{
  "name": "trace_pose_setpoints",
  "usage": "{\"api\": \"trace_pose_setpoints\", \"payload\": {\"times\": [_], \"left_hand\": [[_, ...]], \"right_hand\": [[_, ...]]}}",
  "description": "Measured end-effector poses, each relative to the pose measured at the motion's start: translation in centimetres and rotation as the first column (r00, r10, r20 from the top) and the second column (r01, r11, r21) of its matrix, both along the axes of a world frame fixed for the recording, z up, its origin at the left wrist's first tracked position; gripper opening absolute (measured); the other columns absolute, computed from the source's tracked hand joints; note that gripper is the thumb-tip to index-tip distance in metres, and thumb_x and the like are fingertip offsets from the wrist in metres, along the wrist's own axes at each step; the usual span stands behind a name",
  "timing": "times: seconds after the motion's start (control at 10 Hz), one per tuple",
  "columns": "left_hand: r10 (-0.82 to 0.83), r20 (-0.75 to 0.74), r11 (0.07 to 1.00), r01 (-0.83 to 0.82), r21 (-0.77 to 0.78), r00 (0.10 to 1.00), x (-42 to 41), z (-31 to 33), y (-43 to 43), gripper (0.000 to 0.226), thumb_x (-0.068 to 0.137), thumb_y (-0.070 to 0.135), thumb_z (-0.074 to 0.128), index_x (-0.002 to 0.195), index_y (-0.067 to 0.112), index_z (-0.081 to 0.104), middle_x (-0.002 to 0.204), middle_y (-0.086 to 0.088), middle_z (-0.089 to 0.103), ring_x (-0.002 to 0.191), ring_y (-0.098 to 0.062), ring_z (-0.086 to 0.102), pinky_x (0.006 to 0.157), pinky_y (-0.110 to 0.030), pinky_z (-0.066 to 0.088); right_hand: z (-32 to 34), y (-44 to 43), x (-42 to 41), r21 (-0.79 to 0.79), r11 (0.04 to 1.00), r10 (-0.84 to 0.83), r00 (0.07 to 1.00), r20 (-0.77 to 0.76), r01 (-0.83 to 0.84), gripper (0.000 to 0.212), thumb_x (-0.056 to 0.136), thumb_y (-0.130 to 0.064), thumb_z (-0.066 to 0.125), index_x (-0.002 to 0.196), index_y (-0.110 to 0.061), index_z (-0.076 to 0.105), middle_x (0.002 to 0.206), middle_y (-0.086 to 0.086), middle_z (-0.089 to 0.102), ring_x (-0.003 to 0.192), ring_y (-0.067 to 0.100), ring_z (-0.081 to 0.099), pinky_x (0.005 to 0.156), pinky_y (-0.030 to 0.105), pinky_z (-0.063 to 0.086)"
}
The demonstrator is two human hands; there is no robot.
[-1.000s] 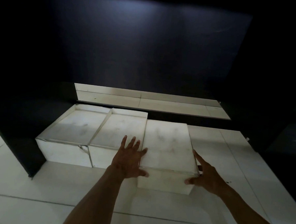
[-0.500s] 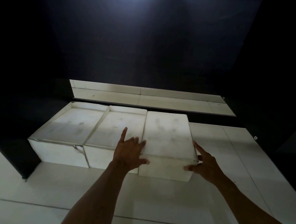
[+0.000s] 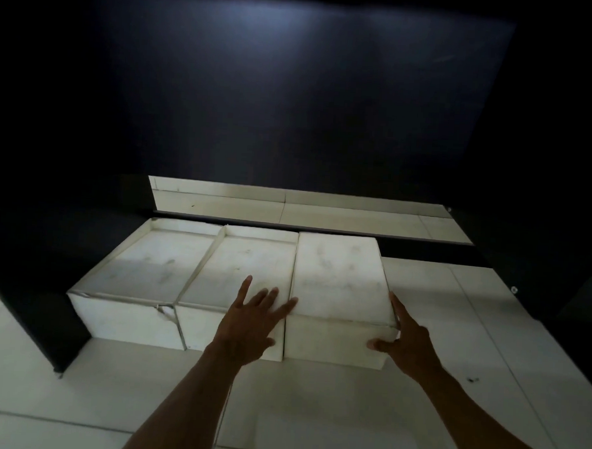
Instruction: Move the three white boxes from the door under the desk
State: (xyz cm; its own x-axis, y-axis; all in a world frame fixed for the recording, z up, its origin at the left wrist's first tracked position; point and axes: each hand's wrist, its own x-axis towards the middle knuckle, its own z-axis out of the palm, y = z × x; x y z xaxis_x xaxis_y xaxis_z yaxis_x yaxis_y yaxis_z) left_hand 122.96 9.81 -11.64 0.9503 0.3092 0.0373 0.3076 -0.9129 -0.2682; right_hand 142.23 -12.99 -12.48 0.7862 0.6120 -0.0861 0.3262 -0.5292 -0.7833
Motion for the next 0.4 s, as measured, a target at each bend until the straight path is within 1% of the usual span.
{"api": "trace_pose_setpoints", "payload": {"times": [0.1, 0.2, 0.3, 0.4], "left_hand": [[0.135, 0.106, 0.991, -0.135, -0.004, 0.985, -2.1, 0.1, 0.3, 0.082, 0.098, 0.030, 0.045, 0.145, 0.034, -0.022, 0.163, -0.015, -0.001, 0.151, -0.030, 0.002, 0.101, -0.051, -0.039], [0.271, 0.127, 0.963, -0.268, -0.044, 0.954, -3.9, 1.6, -0.2, 0.082, 0.098, 0.035, 0.044, 0.148, 0.032, -0.020, 0.162, -0.016, -0.012, 0.151, -0.032, -0.009, 0.106, -0.056, -0.029], [0.305, 0.034, 0.948, -0.300, -0.109, 0.952, -5.4, 4.3, -1.0, 0.081, 0.095, 0.048, 0.042, 0.152, 0.031, -0.013, 0.161, -0.014, -0.018, 0.150, -0.032, -0.015, 0.110, -0.060, -0.023], [0.269, -0.016, 0.939, -0.266, -0.216, 0.963, -6.5, 6.8, -2.9, 0.084, 0.093, 0.053, 0.042, 0.151, 0.033, -0.015, 0.161, -0.012, -0.018, 0.150, -0.031, -0.016, 0.115, -0.060, -0.015]], "right_hand": [[-0.1, 0.3, -2.4, -0.026, 0.999, -0.042, 0.998, 0.041, 0.043, 0.120, 0.070, -0.016, 0.083, 0.152, -0.029, -0.003, 0.141, 0.015, 0.044, 0.127, 0.036, 0.046, 0.103, 0.051, 0.043], [0.8, 0.2, -4.5, -0.108, 0.992, -0.049, 0.995, 0.085, 0.058, 0.128, 0.066, -0.022, 0.085, 0.150, -0.027, -0.011, 0.140, 0.012, 0.043, 0.126, 0.031, 0.047, 0.103, 0.048, 0.046], [2.8, -0.1, -6.3, -0.140, 0.990, -0.013, 0.999, 0.052, 0.020, 0.133, 0.060, -0.030, 0.087, 0.151, -0.029, -0.011, 0.141, 0.009, 0.039, 0.126, 0.028, 0.046, 0.103, 0.046, 0.047], [5.9, -1.0, -8.0, -0.299, 0.954, 0.008, 1.000, -0.004, -0.009, 0.132, 0.064, -0.039, 0.084, 0.149, -0.031, -0.018, 0.154, 0.011, 0.021, 0.138, 0.030, 0.034, 0.112, 0.043, 0.036]]}}
